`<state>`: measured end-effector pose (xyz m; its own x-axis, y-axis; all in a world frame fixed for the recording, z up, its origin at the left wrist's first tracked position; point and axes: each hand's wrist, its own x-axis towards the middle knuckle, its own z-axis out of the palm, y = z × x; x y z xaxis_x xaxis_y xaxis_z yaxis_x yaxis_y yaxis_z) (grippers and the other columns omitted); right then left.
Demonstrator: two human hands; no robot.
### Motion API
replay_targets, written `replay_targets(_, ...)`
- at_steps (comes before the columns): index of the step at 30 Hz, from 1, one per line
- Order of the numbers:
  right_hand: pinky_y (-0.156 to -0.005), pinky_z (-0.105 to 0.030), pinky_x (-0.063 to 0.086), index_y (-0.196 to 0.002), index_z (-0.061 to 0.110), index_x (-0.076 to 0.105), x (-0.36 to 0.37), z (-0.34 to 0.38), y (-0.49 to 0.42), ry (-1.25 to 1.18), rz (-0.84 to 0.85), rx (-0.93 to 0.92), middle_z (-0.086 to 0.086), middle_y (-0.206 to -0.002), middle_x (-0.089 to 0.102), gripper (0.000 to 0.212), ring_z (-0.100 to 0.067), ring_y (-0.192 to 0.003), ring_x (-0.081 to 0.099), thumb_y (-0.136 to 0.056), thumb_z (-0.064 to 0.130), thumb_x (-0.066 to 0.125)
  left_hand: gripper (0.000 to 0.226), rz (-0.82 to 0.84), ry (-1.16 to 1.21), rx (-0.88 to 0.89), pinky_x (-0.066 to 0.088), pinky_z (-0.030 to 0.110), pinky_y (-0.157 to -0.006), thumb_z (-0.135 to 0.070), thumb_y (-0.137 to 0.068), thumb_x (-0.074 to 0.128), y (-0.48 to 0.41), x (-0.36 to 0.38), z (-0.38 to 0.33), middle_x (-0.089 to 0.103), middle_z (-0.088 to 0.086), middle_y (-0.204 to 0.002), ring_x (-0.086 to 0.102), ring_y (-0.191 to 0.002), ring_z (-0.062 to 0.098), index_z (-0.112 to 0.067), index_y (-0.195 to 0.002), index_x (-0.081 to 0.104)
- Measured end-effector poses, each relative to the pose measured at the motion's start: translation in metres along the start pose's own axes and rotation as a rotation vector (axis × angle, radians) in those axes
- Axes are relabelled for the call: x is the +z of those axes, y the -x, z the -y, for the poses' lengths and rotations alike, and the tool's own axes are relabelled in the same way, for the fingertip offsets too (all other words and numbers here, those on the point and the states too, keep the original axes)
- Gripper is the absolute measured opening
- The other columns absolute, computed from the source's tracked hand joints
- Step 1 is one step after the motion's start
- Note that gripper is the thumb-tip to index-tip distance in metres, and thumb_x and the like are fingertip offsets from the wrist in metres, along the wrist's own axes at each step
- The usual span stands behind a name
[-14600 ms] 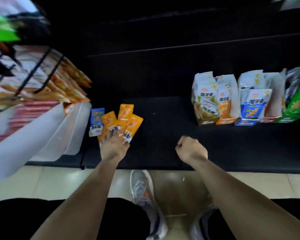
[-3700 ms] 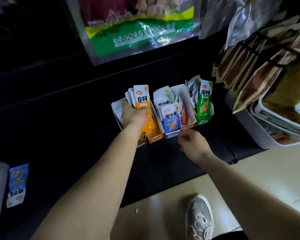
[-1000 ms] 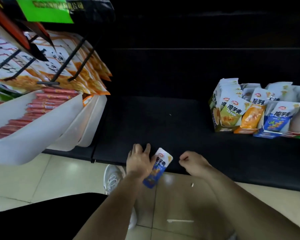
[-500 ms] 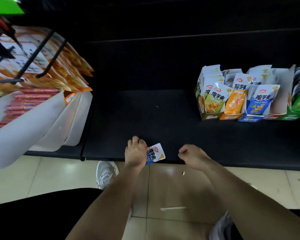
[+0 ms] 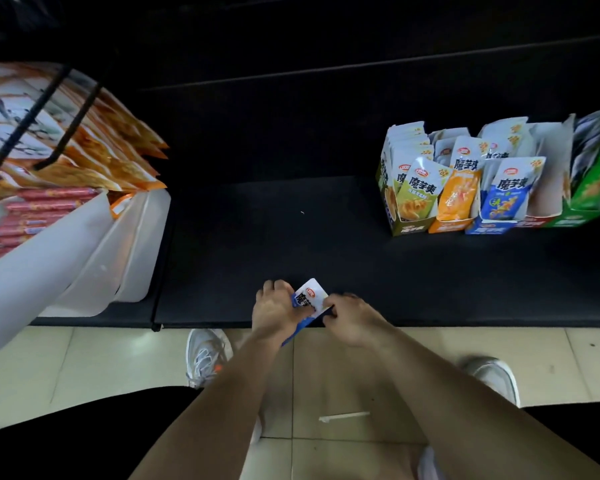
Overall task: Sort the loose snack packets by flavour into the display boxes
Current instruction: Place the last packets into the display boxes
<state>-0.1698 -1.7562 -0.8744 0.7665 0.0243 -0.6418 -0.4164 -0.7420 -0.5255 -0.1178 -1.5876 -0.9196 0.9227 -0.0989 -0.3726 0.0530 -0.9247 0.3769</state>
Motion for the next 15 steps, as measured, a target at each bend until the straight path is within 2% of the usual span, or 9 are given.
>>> replay_targets(2, -0.094, -0.037, 0.051, -0.130, 0.026, 0.057, -0.016, -0.005, 0.004, 0.013, 0.002, 0.006, -0.001, -0.126, 0.056, 0.035, -0.018, -0.109, 0.057, -0.096, 0.032, 0.053, 0.052, 0.024, -0.018, -0.023, 0.049, 0.036, -0.082, -0.051, -0.069, 0.080, -0.002, -0.004, -0.008, 0.056, -0.002, -0.104, 0.055, -0.098, 0.020, -0.018, -0.101, 0.054)
replay_targets(5, -0.098, -0.036, 0.049, -0.135, 0.027, 0.055, -0.055, -0.018, 0.017, 0.042, -0.016, 0.042, 0.001, -0.129, 0.058, 0.038, -0.018, -0.113, 0.057, -0.097, 0.036, 0.056, 0.045, 0.144, 0.074, -0.066, 0.053, 0.037, -0.075, -0.040, -0.076, 0.077, -0.003, -0.008, -0.025, 0.062, -0.004, -0.096, 0.063, -0.089, 0.020, -0.021, -0.104, 0.048)
replay_targets(8, -0.099, -0.034, 0.048, -0.135, 0.026, 0.056, -0.107, -0.031, 0.046, 0.070, -0.081, 0.035, 0.001, -0.131, 0.060, 0.038, -0.019, -0.115, 0.058, -0.099, 0.038, 0.056, 0.032, 0.155, 0.197, -0.028, 0.056, 0.037, -0.077, -0.037, -0.082, 0.072, -0.005, -0.016, -0.059, 0.067, -0.003, -0.099, 0.065, -0.089, 0.019, -0.021, -0.104, 0.056)
replay_targets(11, -0.098, -0.030, 0.046, -0.131, 0.024, 0.059, -0.159, -0.050, 0.088, 0.126, -0.177, 0.022, 0.000, -0.130, 0.062, 0.035, -0.020, -0.118, 0.058, -0.099, 0.037, 0.057, 0.021, 0.180, 0.400, 0.037, 0.055, 0.024, -0.059, -0.031, -0.090, 0.068, -0.006, -0.027, -0.120, 0.070, 0.000, -0.104, 0.066, -0.083, 0.013, -0.019, -0.107, 0.066)
replay_targets(12, -0.097, -0.030, 0.047, -0.128, 0.024, 0.061, -0.174, -0.059, 0.104, 0.142, -0.206, 0.023, -0.001, -0.128, 0.063, 0.033, -0.020, -0.116, 0.059, -0.098, 0.037, 0.057, 0.021, 0.194, 0.457, 0.068, 0.054, 0.021, -0.059, -0.029, -0.091, 0.069, -0.003, -0.032, -0.144, 0.071, 0.000, -0.104, 0.067, -0.083, 0.012, -0.019, -0.109, 0.067)
replay_targets(15, -0.095, -0.031, 0.047, -0.119, 0.024, 0.064, -0.208, -0.095, 0.145, 0.177, -0.262, 0.058, 0.002, -0.114, 0.066, 0.026, -0.018, -0.107, 0.061, -0.097, 0.037, 0.059, 0.019, 0.224, 0.570, 0.156, 0.056, 0.029, -0.078, -0.025, -0.088, 0.073, 0.002, -0.040, -0.213, 0.074, -0.003, -0.105, 0.070, -0.091, 0.011, -0.023, -0.107, 0.069)
